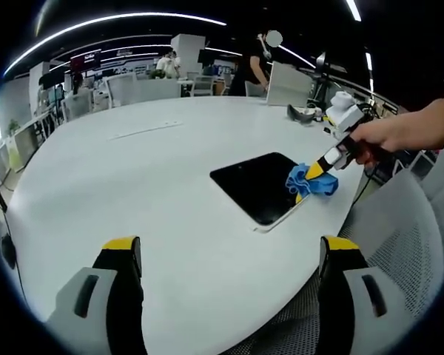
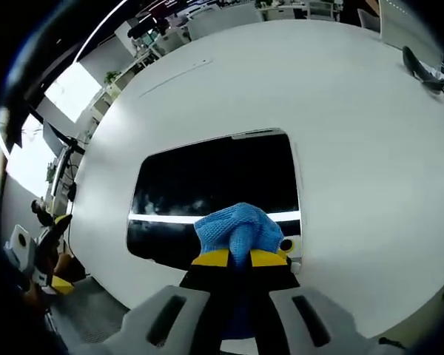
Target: Wipe the mirror surface with the cleaning cloth until all visible marks leave the cleaned area.
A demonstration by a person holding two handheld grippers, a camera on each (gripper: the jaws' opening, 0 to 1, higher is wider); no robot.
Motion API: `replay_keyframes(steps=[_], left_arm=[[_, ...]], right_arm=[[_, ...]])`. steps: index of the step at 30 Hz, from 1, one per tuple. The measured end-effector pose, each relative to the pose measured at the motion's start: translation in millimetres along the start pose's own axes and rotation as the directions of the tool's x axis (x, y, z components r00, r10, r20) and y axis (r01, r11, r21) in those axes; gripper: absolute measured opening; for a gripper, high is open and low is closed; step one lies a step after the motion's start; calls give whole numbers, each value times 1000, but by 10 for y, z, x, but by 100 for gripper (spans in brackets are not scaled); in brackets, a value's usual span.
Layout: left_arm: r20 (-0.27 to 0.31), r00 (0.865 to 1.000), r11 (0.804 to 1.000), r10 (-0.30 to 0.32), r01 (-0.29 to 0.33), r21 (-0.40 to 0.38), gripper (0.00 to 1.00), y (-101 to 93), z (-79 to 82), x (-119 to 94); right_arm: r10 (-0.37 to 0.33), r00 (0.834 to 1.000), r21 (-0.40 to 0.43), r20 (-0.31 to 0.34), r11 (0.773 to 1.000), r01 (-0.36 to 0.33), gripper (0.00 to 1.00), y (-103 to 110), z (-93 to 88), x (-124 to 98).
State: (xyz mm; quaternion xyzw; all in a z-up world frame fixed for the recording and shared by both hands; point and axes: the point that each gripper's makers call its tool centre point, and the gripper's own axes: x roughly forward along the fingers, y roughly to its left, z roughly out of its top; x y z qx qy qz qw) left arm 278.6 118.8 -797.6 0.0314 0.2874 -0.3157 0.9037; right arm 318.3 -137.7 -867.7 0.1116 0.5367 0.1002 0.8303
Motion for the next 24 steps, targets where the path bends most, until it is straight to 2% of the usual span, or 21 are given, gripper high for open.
replay_keyframes(steps=[15,24], left_arm=[[-8,1000,1000,-5,5,-1,99,1,-22,5],[-10,1000,1000,-16,16,-2,99,-16,-24,16]], right_arm=[[18,1000,-25,-2,1000,-18,2,327,14,139],[39,999,-10,-17,999,-39,2,535,-33,158]])
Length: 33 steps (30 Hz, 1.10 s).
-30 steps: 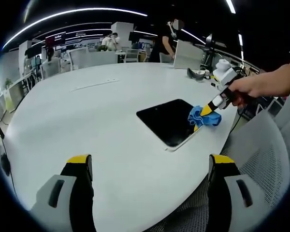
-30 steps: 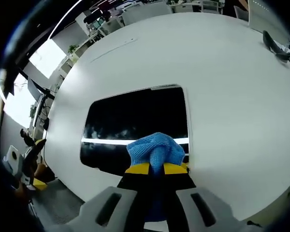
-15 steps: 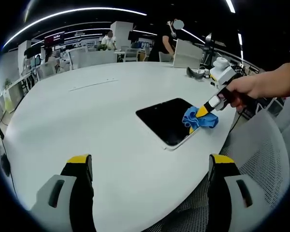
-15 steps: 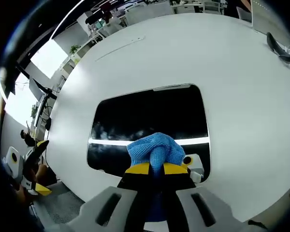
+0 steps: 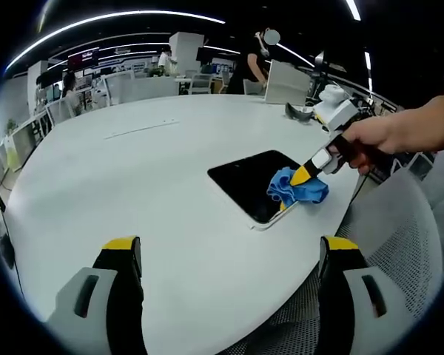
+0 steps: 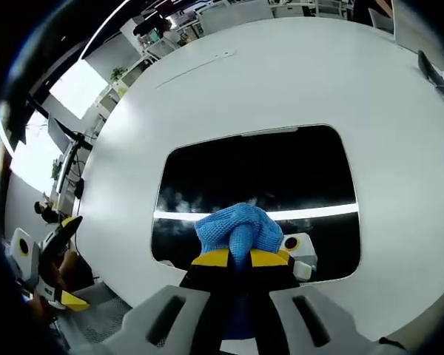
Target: Wipe the mirror surface with the cleaning cloth until all visible marks leave the cleaned area.
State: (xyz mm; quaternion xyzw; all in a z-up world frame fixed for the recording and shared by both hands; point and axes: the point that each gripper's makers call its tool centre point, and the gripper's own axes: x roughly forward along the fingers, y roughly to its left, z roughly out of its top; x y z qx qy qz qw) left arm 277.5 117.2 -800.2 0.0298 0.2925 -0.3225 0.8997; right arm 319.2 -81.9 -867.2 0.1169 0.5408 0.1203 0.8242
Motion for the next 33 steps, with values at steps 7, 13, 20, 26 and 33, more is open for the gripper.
replay_keyframes(steps=[7,13,20,26,33], left_arm=[[-3,1000,1000,-15,15,-2,99,-30,-6,9],[-7,1000,1000,-22,22,-3,99,-44,-13,13],[-16,1000,1000,-13,13,5,99,-27,-33,20],[-11,1000,1000,-10,11,21,99,-36,-21,26],[17,1000,1000,-3,3,19,99,-16,23,15]], right_arm=[[6,1000,9,-2,1000,-6,2,99,10,44],[15,1000,6,-10,1000,-15,2,243,0,86],[20,1000,30,-16,999,-20,2,340,-8,121],[21,999,77,-28,997,-19,2,371,-21,117],[41,999,12,-15,999,-41,2,394,-22,131]])
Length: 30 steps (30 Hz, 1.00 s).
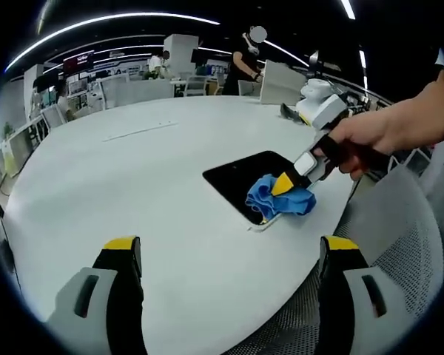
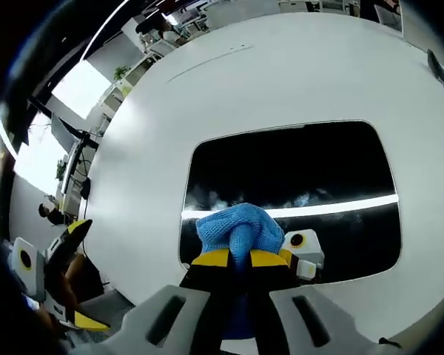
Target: Wipe the mirror surface with the cleaning cloth until all visible marks leave the cleaned area.
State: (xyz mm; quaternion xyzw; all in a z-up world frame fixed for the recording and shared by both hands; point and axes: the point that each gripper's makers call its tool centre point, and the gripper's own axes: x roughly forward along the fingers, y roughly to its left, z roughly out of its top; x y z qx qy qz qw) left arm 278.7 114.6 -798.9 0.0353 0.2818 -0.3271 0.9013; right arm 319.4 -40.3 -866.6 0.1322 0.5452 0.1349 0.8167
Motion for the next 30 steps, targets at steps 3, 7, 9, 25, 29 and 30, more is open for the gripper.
replay_keyframes(steps=[3,7,9,25,29,30], left_arm=[[-7,1000,1000,11,-11,-2,99,35,-19,2],[-13,1000,1000,-2,2,2,99,1,-24,9],[-14,1000,1000,-11,11,3,99,-11,-26,12],[14,999,998,-49,49,-38,99,-22,29,9],[9,998,998,-59,59,-12,99,-64,23,11],[9,998,998,-59,59,-11,99,-61,20,11]], right_arm=[[11,1000,5,-6,1000,-11,2,-4,7,5],[40,999,27,-3,999,-40,2,16,35,28],[33,999,51,-12,998,-33,2,14,36,31],[32,999,54,20,998,-33,3,237,66,130],[47,999,75,20,996,-48,3,304,46,139],[44,999,74,20,996,-46,3,312,40,147]])
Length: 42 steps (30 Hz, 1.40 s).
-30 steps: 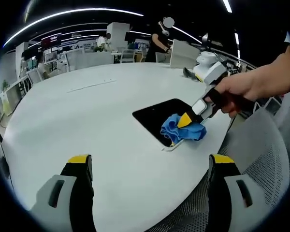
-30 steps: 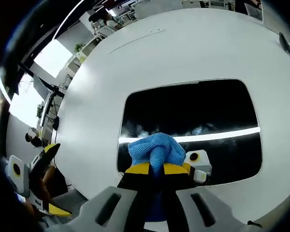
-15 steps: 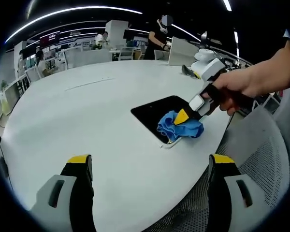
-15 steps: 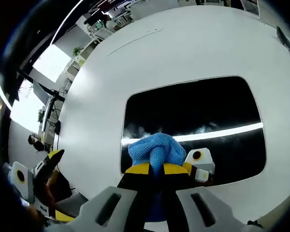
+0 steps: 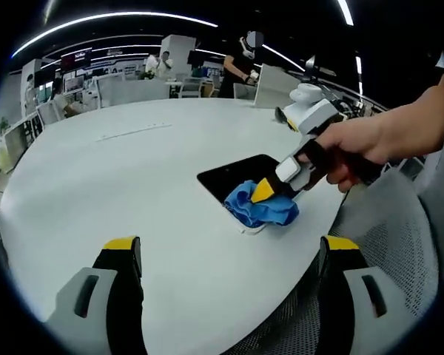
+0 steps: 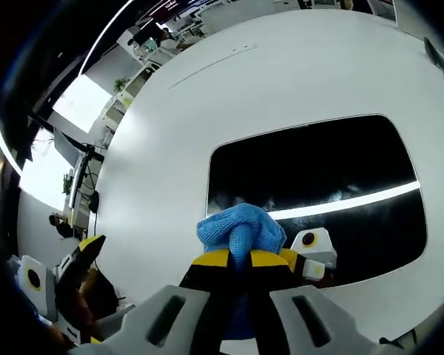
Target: Wipe the mirror surface with the cleaning cloth until all visible marks leave the cleaned area.
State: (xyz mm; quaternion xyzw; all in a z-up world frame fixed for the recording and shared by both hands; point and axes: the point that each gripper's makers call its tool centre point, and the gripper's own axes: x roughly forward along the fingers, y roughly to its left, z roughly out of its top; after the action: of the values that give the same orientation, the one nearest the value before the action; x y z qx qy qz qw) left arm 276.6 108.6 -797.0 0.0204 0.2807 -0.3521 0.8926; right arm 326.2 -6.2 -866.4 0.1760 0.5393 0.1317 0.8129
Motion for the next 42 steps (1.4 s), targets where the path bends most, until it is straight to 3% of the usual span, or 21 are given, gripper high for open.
replay_keyframes(steps=[17,42], left_arm=[[-43,999,1000,-23,24,13,99,-57,-64,31],[-40,999,1000,-14,15,12,99,-37,-54,30]], right_arm=[[-1,1000,-27,0,1000,1,3,45,-15,19],[-49,999,-137,-11,989,47,2,66,56,68]])
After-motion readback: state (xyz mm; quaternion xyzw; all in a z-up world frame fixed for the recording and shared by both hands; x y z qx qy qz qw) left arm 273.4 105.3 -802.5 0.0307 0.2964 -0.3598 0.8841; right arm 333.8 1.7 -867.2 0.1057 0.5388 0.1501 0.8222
